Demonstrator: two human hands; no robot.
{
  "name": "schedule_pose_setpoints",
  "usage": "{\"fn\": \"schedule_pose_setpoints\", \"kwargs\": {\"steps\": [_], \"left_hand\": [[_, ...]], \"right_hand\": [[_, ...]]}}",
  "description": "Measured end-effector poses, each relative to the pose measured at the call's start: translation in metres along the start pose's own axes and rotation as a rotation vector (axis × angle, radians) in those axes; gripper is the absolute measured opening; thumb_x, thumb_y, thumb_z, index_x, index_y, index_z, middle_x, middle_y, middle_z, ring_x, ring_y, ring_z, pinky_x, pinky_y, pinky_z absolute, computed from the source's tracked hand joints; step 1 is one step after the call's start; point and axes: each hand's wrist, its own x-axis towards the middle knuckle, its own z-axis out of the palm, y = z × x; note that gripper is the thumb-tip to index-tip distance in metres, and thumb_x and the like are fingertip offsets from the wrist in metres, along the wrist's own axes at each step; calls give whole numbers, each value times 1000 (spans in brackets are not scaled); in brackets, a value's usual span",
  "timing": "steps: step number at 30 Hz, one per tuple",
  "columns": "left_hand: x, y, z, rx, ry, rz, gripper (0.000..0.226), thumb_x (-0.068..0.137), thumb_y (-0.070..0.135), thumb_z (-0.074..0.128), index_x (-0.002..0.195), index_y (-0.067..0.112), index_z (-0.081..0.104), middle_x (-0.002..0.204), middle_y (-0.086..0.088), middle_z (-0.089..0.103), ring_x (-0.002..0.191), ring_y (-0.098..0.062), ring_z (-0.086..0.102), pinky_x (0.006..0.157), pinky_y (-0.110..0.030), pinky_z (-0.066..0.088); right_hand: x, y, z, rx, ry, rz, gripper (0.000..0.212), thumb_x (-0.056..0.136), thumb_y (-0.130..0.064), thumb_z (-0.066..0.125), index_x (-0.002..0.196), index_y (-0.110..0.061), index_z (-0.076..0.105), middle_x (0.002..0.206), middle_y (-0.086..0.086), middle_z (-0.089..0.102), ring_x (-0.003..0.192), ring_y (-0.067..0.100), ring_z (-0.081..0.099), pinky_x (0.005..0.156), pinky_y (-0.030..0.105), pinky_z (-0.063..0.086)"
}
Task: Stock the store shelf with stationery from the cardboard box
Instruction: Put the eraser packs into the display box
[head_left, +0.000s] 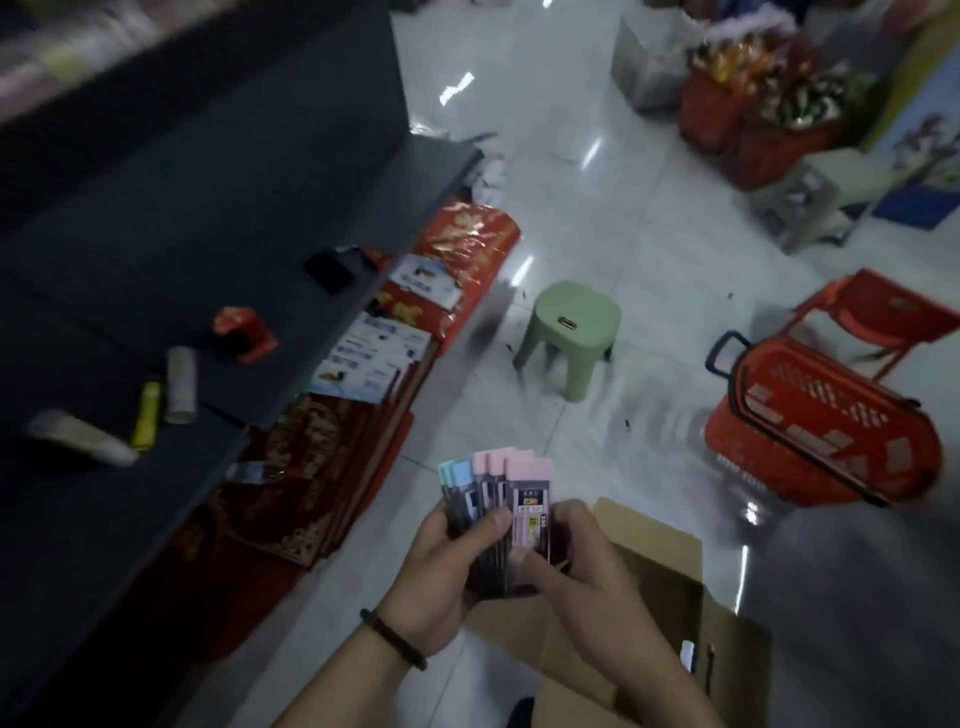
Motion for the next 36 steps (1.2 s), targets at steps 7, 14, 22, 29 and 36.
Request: {"fn": "schedule_pose_setpoints", "kwargs": {"steps": [7,14,22,29,36], "left_hand": [[-155,79,-79,19,137,183,58,81,16,88,132,19,61,122,-15,75,94,-38,75,63,-43,60],[-324,103,-235,-126,291,411,52,84,5,84,131,12,62,124,-25,72,99,-46,72,65,-48,62],[-527,95,-405,-131,603,632,60,81,18,86,134,12,58,124,-22,72,104,-46,71,68,-47,59],[-652,86,-505,-220,849,761,65,75,45,88,128,18,61,113,-20,75,86,-34,71,50,-33,53],[-726,87,-585,-359,975,918,61,83,20,80,137,9,53,116,-27,70,79,-32,70,49,-33,54]], "right_hand": [[-49,-124,107,-161,-194,-176,38,70,-29,89,101,-36,69,87,1,72,65,16,61,69,48,58],[-123,-189,308,-127,-553,-376,70,86,-6,85,138,-43,57,102,5,79,94,43,73,89,62,59],[-232,-239,540,-123,-871,-598,82,84,-2,86,142,-51,54,109,6,79,94,35,75,82,53,64],[-311,-278,700,-43,-1104,-576,31,100,-6,69,120,-30,69,90,23,69,56,30,63,46,32,51],[-345,-308,850,0,-1350,-639,23,98,2,70,110,-17,66,74,9,68,50,24,54,43,35,44]]}}
